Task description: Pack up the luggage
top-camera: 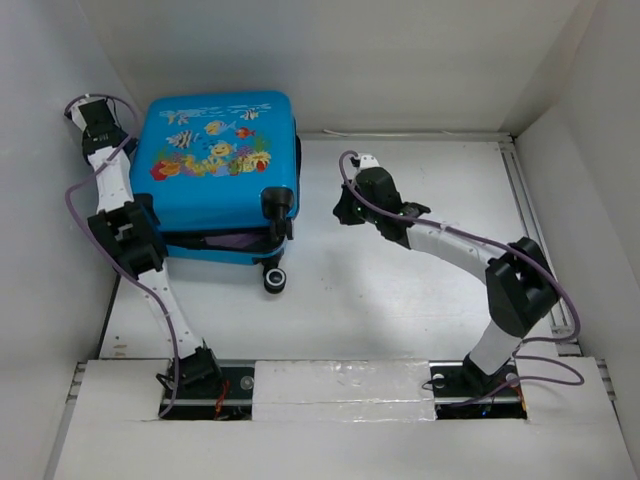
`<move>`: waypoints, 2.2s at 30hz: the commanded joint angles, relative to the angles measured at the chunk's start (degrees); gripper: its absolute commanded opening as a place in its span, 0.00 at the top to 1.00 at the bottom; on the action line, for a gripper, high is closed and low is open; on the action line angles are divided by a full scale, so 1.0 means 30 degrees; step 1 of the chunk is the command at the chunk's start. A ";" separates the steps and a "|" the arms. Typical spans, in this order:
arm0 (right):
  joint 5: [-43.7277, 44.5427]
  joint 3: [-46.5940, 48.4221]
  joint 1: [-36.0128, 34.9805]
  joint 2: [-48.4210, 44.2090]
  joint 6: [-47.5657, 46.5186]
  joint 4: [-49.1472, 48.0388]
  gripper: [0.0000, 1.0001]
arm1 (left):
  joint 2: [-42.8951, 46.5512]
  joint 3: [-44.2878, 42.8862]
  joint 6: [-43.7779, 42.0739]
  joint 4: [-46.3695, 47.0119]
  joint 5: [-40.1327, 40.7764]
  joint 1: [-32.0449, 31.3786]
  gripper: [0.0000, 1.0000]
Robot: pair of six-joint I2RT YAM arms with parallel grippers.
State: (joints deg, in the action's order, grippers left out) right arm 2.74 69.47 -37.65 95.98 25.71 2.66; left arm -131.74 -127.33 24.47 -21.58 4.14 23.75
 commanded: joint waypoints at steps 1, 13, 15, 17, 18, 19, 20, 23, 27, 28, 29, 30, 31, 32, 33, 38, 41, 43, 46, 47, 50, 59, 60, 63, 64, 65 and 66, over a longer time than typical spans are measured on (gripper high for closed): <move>-0.0387 0.1362 0.0360 0.0523 0.0128 -0.1264 1.00 | -0.0295 0.0307 -0.0073 -0.1182 -0.2169 -0.0971 0.92; 0.0814 0.0515 0.3699 0.0644 0.0510 -0.1239 0.95 | 1.1205 2.2210 0.6990 0.9593 -0.2875 -0.6361 0.97; 0.0495 0.0077 0.4110 0.0642 0.0510 -0.0595 0.95 | 1.2705 2.3714 0.6990 1.0032 -0.2230 -0.6363 0.97; 0.0492 -0.0333 0.4346 0.0642 0.0307 -0.0416 0.95 | 1.5012 2.6234 0.7338 1.0505 -0.2406 -0.6827 0.97; 0.0173 -0.0538 0.4346 0.0468 0.0305 -0.0416 0.95 | 1.5752 2.7053 0.7545 1.1027 -0.3015 -0.6832 0.97; -0.0004 -0.0946 0.4520 0.0466 0.0305 -0.0416 0.95 | 1.6311 2.7700 0.7750 1.1845 -0.3021 -0.7441 0.97; -0.0238 -0.1211 0.4522 0.0176 0.0305 -0.0416 0.95 | 1.6810 2.8663 0.8216 1.1592 -0.2789 -0.8027 0.97; -0.1058 -0.1448 0.4522 0.0173 -0.0248 -0.0622 0.95 | 1.9150 3.1267 0.9914 1.2786 -0.2378 -1.0717 0.97; -0.3574 0.1384 0.4522 0.2007 -0.0834 -0.0044 0.95 | 2.0472 3.3296 1.1001 1.2997 -0.1442 -1.3504 0.97; -0.4247 0.2350 0.4522 0.2744 -0.1011 0.0370 0.95 | 2.0680 3.3650 1.1381 1.3169 -0.0511 -1.5600 0.97; -0.5240 0.4593 0.4522 0.3476 -0.1187 0.0810 0.96 | 2.0885 3.3653 1.2168 1.2852 -0.0009 -1.6694 0.97; -0.5627 0.5805 0.4522 0.4760 -0.1392 0.1423 1.00 | 2.1061 3.3653 1.2582 1.2443 0.0489 -1.7691 0.97; -0.5921 0.6948 0.4725 0.5237 -0.1626 0.2647 1.00 | 2.1614 3.3886 1.2963 1.2207 0.1538 -1.9702 0.97; -0.5924 0.7917 0.4988 0.5531 -0.1947 0.3153 1.00 | 2.1938 3.3888 1.3402 1.2204 0.1984 -2.0824 0.97; -0.5605 0.9493 0.5194 0.5534 -0.1950 0.3593 1.00 | 2.2290 3.4062 1.4160 1.1653 0.2424 -2.1880 0.95; -0.4987 1.1647 0.7623 0.4162 -0.2156 0.5295 0.74 | 2.6553 3.1373 1.5193 0.4483 0.8858 -2.6044 0.83; -0.4987 1.0773 0.9119 0.1681 -0.2156 0.5531 0.48 | 3.0477 2.9881 1.4410 0.1719 1.4282 -2.6226 0.59; -0.3967 0.8645 0.9762 0.0006 -0.1980 0.5094 0.37 | 3.2100 2.9669 1.2305 0.3864 1.6864 -2.6226 0.58; -0.1078 0.6120 1.0291 -0.3772 -0.1745 0.4801 0.39 | 3.3045 2.9669 0.6918 0.8379 1.9181 -2.6402 0.50; -0.0423 0.3674 1.0294 -0.4855 -0.1165 0.4508 0.53 | 3.2523 2.9669 0.5742 1.1557 1.9737 -2.6402 0.46; 0.0697 -0.3170 1.0469 -0.9921 0.1560 0.2257 1.00 | 2.8254 2.7627 0.2148 1.5092 1.8902 -2.4535 0.40; 0.1344 -1.2225 1.0118 -1.5647 0.3411 0.1227 1.00 | 1.1571 1.1124 0.3914 0.7408 0.2552 -1.1356 0.35; 0.0790 -1.2549 0.9915 -1.5647 0.3411 0.0876 1.00 | 0.9946 0.9297 0.3595 0.6182 0.0950 -1.0851 0.35; -0.0325 -1.2613 0.9504 -1.3252 0.2974 -0.0443 1.00 | 0.4636 0.3485 0.2920 0.0818 -0.0932 -0.9530 0.34; -0.1431 -1.2089 0.9097 -1.2491 0.2594 -0.0997 1.00 | 0.4105 0.3478 0.2715 0.0576 -0.1434 -0.9353 0.34; -0.1877 -1.1764 0.8861 -1.0801 0.2359 -0.1814 1.00 | 0.3868 0.4580 0.2916 0.0748 -0.1729 -0.9351 0.34; -0.2316 -1.1210 0.8597 -0.9856 0.1892 -0.2577 1.00 | 0.4504 0.5983 0.3150 0.1474 -0.1964 -0.9061 0.34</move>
State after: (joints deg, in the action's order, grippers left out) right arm 1.41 31.31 -9.56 60.31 33.89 5.63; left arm -120.42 -112.66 35.09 -7.75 7.31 -3.92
